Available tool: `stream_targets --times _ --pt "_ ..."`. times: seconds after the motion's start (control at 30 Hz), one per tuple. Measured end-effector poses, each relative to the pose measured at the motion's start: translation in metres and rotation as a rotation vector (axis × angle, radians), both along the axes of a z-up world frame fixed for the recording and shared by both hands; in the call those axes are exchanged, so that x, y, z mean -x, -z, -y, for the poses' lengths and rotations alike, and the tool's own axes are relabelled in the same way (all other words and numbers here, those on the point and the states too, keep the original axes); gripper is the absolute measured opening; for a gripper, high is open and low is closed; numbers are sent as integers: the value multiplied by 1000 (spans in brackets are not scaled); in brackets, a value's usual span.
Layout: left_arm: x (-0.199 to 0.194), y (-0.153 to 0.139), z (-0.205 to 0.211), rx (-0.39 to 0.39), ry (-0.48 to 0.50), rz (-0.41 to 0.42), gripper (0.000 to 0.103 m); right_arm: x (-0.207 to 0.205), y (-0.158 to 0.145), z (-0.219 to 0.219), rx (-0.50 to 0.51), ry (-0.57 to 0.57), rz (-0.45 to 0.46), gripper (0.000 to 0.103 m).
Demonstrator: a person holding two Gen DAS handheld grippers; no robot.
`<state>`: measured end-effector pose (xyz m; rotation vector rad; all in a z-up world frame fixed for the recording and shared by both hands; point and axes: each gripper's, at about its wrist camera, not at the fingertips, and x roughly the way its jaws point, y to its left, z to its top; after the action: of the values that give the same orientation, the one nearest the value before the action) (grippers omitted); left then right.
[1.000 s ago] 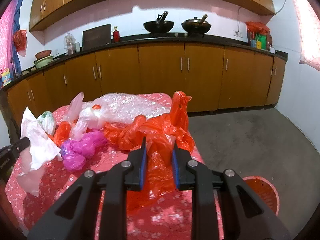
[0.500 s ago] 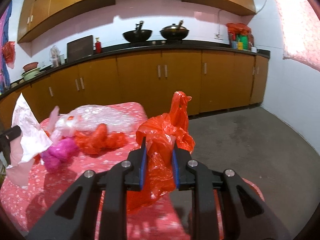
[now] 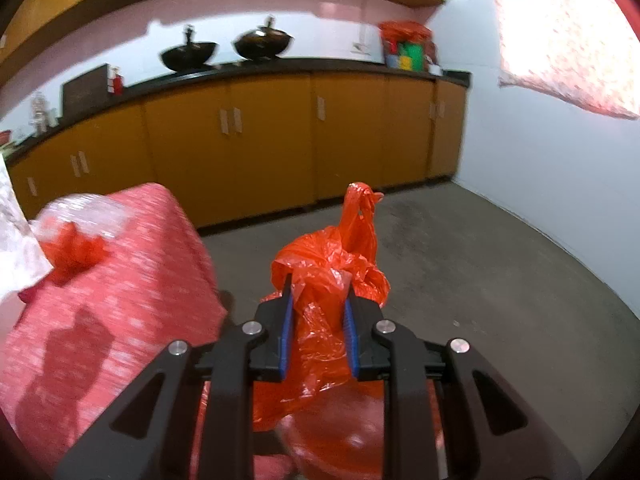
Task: Collect trash
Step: 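Carry both bags over the orange basket and open both grippers to drop them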
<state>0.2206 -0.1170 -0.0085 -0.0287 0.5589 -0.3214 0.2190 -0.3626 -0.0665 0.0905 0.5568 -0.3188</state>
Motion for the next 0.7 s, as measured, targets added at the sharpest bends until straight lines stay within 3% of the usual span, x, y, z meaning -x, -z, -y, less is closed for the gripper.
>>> stream_targets --times 0.4,0.7 --pt "-11 61 127 -31 226 -154 2 9 59 88 -14 102 -96 22" --pt "-27 106 169 -73 268 -262 2 9 97 113 -62 99 -148 22"
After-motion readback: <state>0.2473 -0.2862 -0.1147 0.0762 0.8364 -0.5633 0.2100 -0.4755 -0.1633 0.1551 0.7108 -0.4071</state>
